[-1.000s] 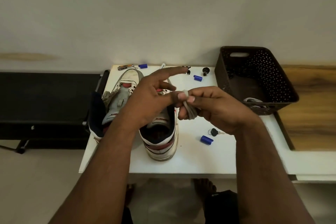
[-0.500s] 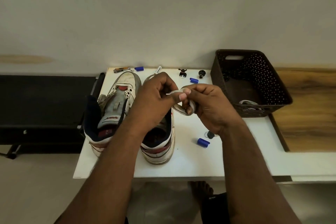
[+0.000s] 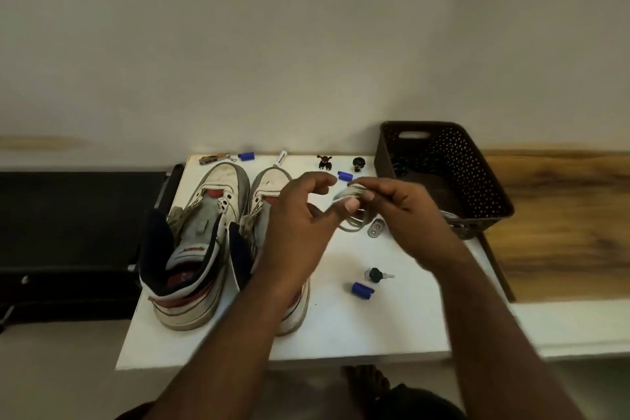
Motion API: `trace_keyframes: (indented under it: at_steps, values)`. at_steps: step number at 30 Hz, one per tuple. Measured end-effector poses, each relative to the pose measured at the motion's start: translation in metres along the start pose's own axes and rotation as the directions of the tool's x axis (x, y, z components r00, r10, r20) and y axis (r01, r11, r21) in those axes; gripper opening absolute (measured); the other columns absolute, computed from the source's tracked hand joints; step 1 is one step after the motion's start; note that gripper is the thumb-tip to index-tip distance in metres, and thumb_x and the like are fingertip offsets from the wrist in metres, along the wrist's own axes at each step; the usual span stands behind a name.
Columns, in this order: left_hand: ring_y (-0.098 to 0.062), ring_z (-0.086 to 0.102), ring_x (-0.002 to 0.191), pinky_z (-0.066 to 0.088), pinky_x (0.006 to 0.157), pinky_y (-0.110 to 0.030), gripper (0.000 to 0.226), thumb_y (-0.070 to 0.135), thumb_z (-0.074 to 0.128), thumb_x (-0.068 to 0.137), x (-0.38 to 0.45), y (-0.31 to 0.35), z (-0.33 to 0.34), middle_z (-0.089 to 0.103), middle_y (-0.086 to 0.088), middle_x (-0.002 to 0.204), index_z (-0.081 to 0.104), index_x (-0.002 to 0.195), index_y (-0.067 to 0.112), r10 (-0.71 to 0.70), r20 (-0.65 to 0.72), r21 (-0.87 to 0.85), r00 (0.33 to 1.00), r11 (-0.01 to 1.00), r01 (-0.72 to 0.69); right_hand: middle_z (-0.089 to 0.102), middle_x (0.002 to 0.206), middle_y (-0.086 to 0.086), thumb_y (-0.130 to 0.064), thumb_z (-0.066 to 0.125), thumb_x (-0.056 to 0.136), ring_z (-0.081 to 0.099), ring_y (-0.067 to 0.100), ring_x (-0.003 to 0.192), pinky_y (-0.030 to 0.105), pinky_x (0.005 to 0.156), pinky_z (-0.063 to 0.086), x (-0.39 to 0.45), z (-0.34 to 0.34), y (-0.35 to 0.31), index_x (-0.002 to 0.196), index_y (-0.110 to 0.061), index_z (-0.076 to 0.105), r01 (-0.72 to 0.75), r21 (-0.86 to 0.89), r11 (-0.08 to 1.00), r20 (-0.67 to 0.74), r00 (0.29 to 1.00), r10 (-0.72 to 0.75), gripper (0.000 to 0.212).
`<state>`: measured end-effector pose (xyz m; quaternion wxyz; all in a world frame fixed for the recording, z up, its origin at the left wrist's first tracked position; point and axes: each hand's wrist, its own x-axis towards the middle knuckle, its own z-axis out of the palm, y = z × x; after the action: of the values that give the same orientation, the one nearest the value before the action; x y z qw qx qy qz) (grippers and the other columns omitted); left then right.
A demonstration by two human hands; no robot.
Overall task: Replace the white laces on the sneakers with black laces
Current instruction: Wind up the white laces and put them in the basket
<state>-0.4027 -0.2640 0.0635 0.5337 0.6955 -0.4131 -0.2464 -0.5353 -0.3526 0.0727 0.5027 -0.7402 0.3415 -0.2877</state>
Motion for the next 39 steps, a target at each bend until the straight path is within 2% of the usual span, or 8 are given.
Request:
trace_keyframes:
  at_steps: [5,9,13,17,20,27,32,39]
  values:
    - [-0.015,0.054,0.120,0.042,0.099,-0.026,0.041,0.026,0.059,0.095,0.008,-0.009,0.049,0.053,0.001,0.137,0.052,0.135,0.023,-0.123,0.202,0.245,0.972,0.967,0.071,0.071,0.083,-0.006,-0.005,0.049,0.097,0.067,0.001,0.073,0.015,0.067,0.053,0.029,-0.093,0.020,0.102,-0.022,0.068,-0.135,-0.186,0.973,-0.049,0.991,0.128,0.026]
    - [-0.024,0.040,0.134,0.034,0.108,-0.032,0.044,0.013,0.047,0.097,0.026,-0.042,0.096,0.040,-0.010,0.146,0.039,0.141,0.010,-0.340,0.359,0.678,0.869,0.735,0.007,0.071,0.089,0.001,-0.007,0.051,0.097,0.066,0.006,0.076,0.012,0.064,0.050,0.063,-0.128,0.055,0.105,-0.013,0.069,-0.238,-0.411,0.880,0.045,0.959,0.281,0.021]
    - [-0.029,0.042,0.129,0.040,0.103,-0.037,0.039,0.005,0.043,0.096,0.037,-0.060,0.117,0.040,-0.016,0.140,0.040,0.135,0.004,-0.367,0.318,0.862,0.874,0.496,-0.104,0.065,0.088,-0.002,-0.012,0.053,0.096,0.061,0.016,0.084,0.025,0.074,0.045,0.083,-0.122,0.097,0.089,-0.020,0.068,-0.178,-0.669,0.721,0.230,0.874,0.429,0.018]
    - [-0.038,0.048,0.122,0.045,0.099,-0.043,0.030,0.003,0.043,0.096,0.046,-0.061,0.127,0.047,-0.021,0.134,0.050,0.125,0.004,-0.362,0.359,0.869,0.861,0.465,-0.167,0.062,0.104,-0.002,-0.012,0.053,0.095,0.057,0.017,0.091,0.028,0.081,0.045,0.090,-0.108,0.117,0.117,-0.020,0.068,-0.067,-0.810,0.582,0.304,0.802,0.515,0.028]
    - [-0.035,0.056,0.110,0.048,0.088,-0.038,0.023,0.002,0.043,0.095,0.054,-0.065,0.126,0.056,-0.017,0.121,0.056,0.113,0.003,-0.314,0.393,0.855,0.864,0.470,-0.218,0.065,0.107,0.000,-0.014,0.056,0.093,0.059,0.017,0.090,0.026,0.079,0.043,0.092,-0.102,0.119,0.117,-0.022,0.069,-0.004,-0.823,0.569,0.340,0.799,0.497,0.028]
    - [-0.032,0.056,0.114,0.045,0.092,-0.034,0.028,0.003,0.043,0.095,0.063,-0.060,0.128,0.055,-0.015,0.124,0.052,0.122,0.002,-0.248,0.487,0.837,0.837,0.406,-0.367,0.068,0.115,0.000,-0.016,0.058,0.094,0.062,0.021,0.101,0.033,0.093,0.048,0.084,-0.105,0.123,0.117,-0.019,0.069,0.038,-0.815,0.578,0.360,0.815,0.455,0.026]
    - [-0.032,0.055,0.114,0.044,0.093,-0.034,0.029,0.003,0.042,0.096,0.071,-0.058,0.122,0.054,-0.016,0.126,0.049,0.124,0.000,-0.233,0.532,0.820,0.814,0.380,-0.427,0.067,0.087,-0.004,-0.021,0.056,0.095,0.059,0.006,0.077,0.024,0.068,0.043,0.082,-0.127,0.117,0.098,-0.018,0.072,-0.102,-0.689,0.717,0.244,0.899,0.363,0.016]
    - [-0.033,0.056,0.112,0.045,0.090,-0.035,0.029,0.003,0.049,0.093,0.079,-0.055,0.122,0.055,-0.017,0.124,0.051,0.121,0.001,-0.250,0.556,0.808,0.793,0.384,-0.446,0.065,0.116,0.003,-0.017,0.053,0.097,0.059,0.017,0.101,0.026,0.087,0.042,0.081,-0.135,0.130,0.117,-0.014,0.067,-0.087,-0.853,0.515,0.184,0.873,0.452,0.025]
